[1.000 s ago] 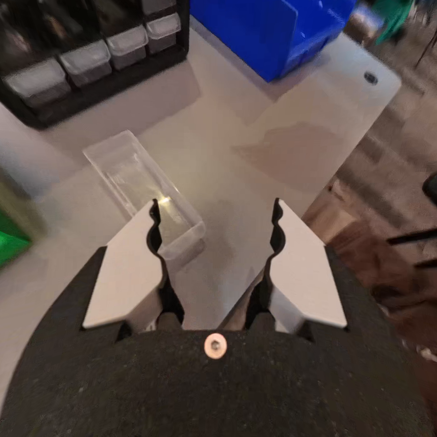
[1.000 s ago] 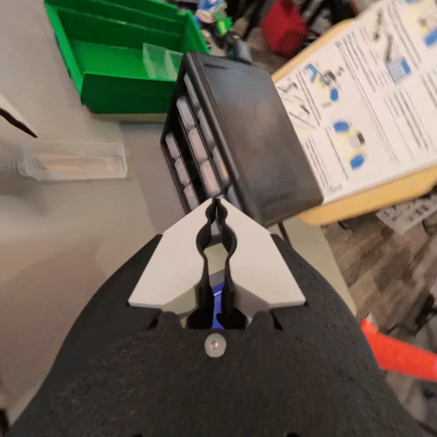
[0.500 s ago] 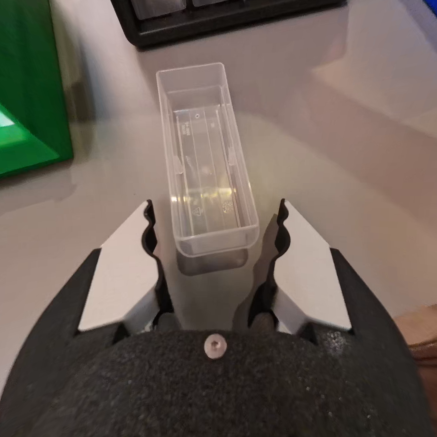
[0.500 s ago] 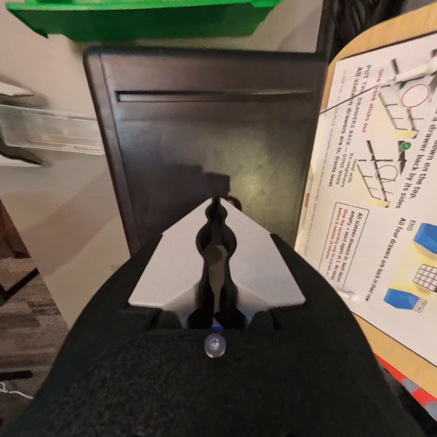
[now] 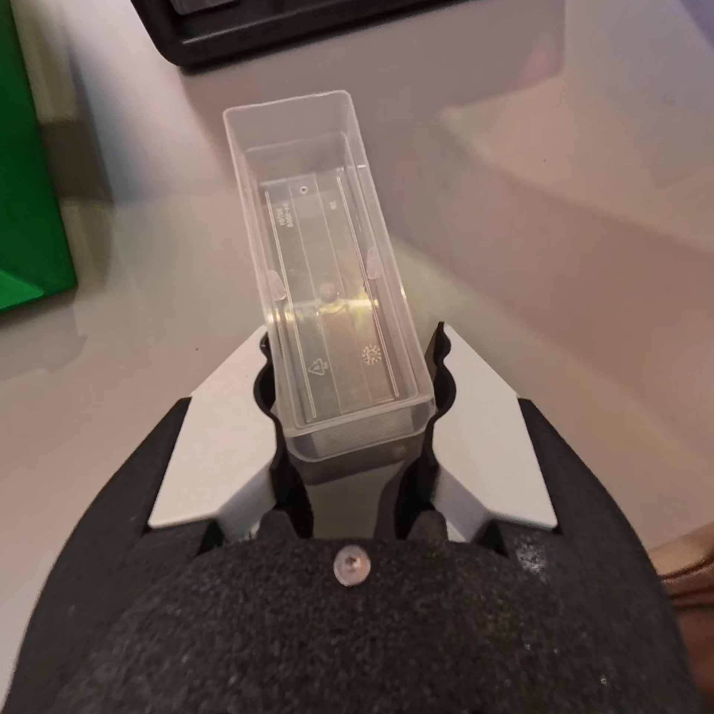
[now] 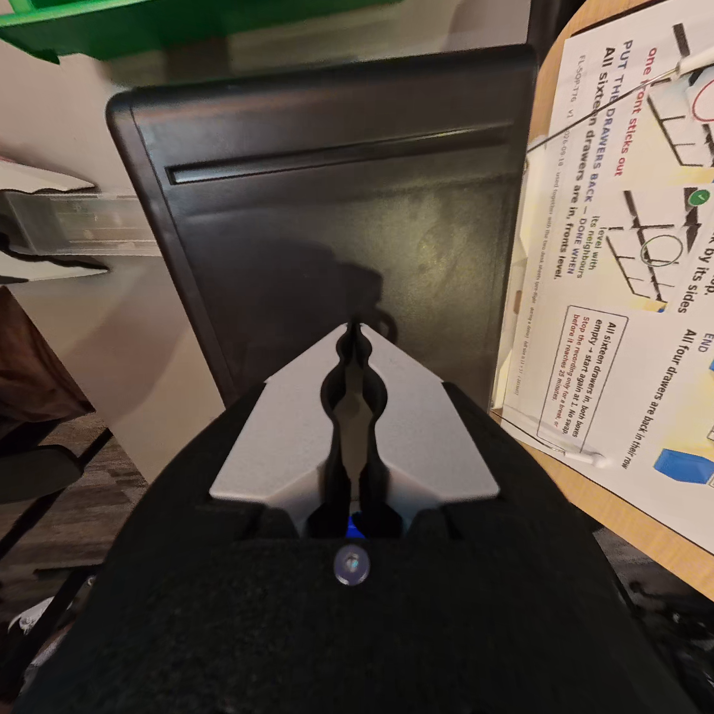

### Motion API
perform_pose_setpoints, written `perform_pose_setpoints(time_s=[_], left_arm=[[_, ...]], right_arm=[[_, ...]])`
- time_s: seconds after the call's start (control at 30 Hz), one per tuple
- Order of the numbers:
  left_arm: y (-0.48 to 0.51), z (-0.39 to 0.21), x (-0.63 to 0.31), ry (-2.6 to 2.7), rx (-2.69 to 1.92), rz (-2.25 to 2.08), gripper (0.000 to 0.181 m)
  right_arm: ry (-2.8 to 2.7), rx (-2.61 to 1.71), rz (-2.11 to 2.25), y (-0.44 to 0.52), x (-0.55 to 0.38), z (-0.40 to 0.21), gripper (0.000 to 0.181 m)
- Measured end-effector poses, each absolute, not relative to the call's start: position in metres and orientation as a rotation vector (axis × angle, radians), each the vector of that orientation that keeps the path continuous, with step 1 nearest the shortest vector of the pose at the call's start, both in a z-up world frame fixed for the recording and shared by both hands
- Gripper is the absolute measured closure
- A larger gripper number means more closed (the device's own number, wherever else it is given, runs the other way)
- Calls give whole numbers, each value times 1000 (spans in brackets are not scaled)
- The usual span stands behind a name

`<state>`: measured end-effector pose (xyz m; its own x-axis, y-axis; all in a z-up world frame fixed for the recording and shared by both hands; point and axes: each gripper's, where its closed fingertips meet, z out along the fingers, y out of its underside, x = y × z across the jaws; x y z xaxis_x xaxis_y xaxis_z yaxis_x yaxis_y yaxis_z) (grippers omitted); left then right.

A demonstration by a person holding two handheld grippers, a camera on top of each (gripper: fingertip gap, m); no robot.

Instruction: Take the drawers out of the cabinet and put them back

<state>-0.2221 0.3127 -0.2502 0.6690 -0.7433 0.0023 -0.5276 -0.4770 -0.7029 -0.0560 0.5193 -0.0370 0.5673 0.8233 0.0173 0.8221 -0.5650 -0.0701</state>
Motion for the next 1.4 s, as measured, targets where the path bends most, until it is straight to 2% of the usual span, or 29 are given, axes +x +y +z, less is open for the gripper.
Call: perform_pose_setpoints(time_s=[0.2, 0.73, 1.4], left_arm=[[314, -243, -224, 971, -2171, -449, 103], [343, -156, -208, 909, -2020, -570, 104], [398, -171, -178, 858, -2215, -579, 104]], right_arm=[[-1385, -2689, 21, 519, -56, -37, 181], [-1329, -2682, -66, 519, -56, -37, 181], [-1330, -2701, -68, 519, -56, -37, 181]])
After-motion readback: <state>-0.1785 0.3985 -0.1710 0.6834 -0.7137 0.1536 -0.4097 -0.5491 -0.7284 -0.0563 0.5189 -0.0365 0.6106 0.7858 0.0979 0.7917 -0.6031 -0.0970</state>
